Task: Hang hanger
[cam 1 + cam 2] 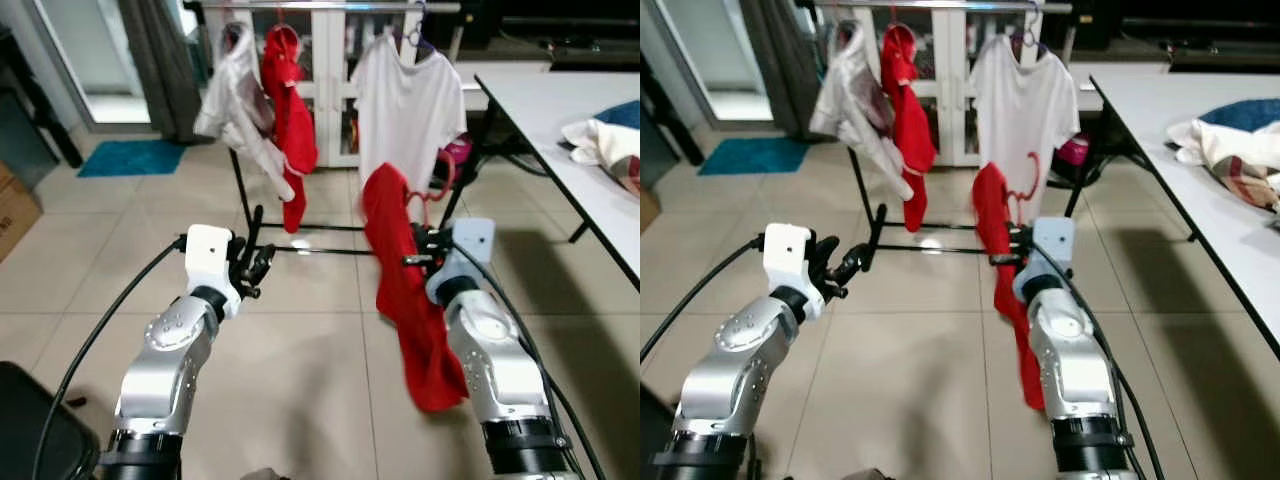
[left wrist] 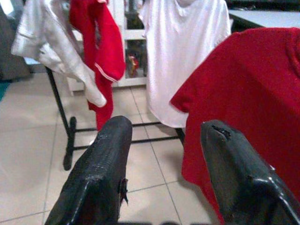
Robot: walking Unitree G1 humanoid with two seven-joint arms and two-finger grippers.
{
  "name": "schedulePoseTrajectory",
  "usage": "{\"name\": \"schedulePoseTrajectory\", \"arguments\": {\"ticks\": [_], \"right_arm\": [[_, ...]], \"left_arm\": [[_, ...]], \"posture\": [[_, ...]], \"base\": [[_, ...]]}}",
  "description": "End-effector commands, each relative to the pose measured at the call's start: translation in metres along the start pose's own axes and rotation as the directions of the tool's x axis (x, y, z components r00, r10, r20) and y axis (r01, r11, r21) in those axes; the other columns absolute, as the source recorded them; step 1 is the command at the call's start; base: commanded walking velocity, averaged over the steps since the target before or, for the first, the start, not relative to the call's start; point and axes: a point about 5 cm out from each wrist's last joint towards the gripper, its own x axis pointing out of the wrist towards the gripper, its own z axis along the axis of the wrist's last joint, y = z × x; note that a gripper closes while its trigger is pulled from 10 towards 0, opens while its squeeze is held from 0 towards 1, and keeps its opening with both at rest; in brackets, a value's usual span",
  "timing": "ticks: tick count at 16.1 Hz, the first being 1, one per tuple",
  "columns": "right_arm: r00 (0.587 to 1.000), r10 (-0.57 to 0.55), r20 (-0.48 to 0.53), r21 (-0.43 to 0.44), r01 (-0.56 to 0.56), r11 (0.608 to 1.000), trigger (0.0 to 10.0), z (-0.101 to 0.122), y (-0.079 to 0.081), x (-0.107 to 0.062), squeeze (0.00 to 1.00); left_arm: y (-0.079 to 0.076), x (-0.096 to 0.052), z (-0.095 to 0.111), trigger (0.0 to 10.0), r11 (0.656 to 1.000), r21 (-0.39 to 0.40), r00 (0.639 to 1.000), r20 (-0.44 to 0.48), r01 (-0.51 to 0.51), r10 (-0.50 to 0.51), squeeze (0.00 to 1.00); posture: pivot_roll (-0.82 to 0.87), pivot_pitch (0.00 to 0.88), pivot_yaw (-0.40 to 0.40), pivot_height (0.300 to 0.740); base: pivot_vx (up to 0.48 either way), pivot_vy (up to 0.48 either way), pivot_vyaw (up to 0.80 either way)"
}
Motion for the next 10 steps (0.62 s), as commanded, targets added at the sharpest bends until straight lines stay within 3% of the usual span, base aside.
{"name": "schedulePoseTrajectory", "arguments": {"ticks": [1,3,10], "right_arm": [[0.999,0.003,0.035,0.004,-0.003,1.000,10.0,0.0077,0.0019,0.0019,0.00],[0.999,0.009,0.033,0.010,-0.010,1.000,10.0,0.0072,0.0047,0.0015,0.00],[1.000,0.008,0.027,0.012,-0.009,1.000,10.0,0.0053,0.0051,0.0006,0.00]], "left_arm": [[0.0010,0.0033,0.0060,10.0,1.000,0.016,1.000,0.018,-0.013,0.013,0.00],[0.0043,0.0026,0.0056,10.0,0.999,0.003,0.999,0.010,-0.035,0.035,0.00],[0.0048,0.0023,0.0053,10.0,1.000,0.002,1.000,0.011,-0.029,0.029,0.00]], "posture": [[-0.08,0.000,0.035,0.740],[-0.08,0.000,0.040,0.740],[-0.07,0.000,0.042,0.740]], "base": [[0.000,0.000,0.00],[0.000,0.000,0.00],[0.315,0.000,0.00]]}}
